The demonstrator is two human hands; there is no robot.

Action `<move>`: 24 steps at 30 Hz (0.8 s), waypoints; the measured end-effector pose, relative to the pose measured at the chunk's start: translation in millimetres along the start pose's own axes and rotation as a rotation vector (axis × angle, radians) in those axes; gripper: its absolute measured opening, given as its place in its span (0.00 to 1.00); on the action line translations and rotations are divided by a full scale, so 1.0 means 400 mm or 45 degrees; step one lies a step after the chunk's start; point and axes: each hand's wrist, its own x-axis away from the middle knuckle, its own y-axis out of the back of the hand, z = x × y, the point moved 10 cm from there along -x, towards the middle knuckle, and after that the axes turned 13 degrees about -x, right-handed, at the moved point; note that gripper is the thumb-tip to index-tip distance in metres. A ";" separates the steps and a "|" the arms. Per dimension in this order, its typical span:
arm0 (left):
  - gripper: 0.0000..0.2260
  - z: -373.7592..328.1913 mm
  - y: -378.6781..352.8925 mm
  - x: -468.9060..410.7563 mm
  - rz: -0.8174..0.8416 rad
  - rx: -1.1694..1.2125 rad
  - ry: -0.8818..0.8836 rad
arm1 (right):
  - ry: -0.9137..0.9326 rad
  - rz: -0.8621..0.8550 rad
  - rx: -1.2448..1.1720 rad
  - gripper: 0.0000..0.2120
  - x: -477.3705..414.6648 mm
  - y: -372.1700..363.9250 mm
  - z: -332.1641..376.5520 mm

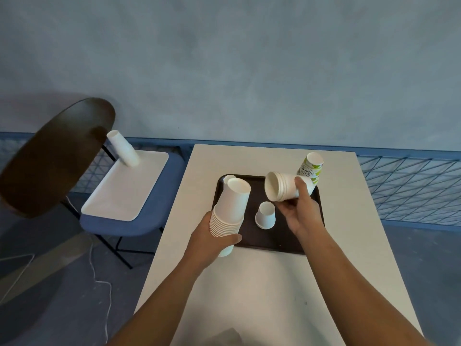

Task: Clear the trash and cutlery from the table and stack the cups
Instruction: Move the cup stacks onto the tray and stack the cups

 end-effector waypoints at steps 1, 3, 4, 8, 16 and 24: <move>0.34 -0.002 0.002 -0.008 0.001 -0.012 -0.005 | 0.021 -0.067 0.042 0.24 -0.021 0.030 -0.002; 0.34 -0.002 0.006 -0.023 -0.003 -0.019 -0.017 | 0.115 -0.192 0.234 0.20 -0.066 0.086 0.001; 0.34 0.000 0.006 -0.028 0.000 -0.018 -0.019 | 0.189 -0.240 0.375 0.19 -0.084 0.104 0.008; 0.36 0.018 -0.006 -0.051 0.032 0.021 -0.009 | 0.551 -0.241 1.075 0.25 -0.102 0.071 0.046; 0.36 0.047 -0.016 -0.090 0.074 0.024 0.003 | 0.686 0.201 1.775 0.33 -0.137 0.039 -0.094; 0.36 0.063 -0.045 -0.099 0.111 0.087 0.018 | 0.544 0.221 1.863 0.33 -0.150 0.103 -0.162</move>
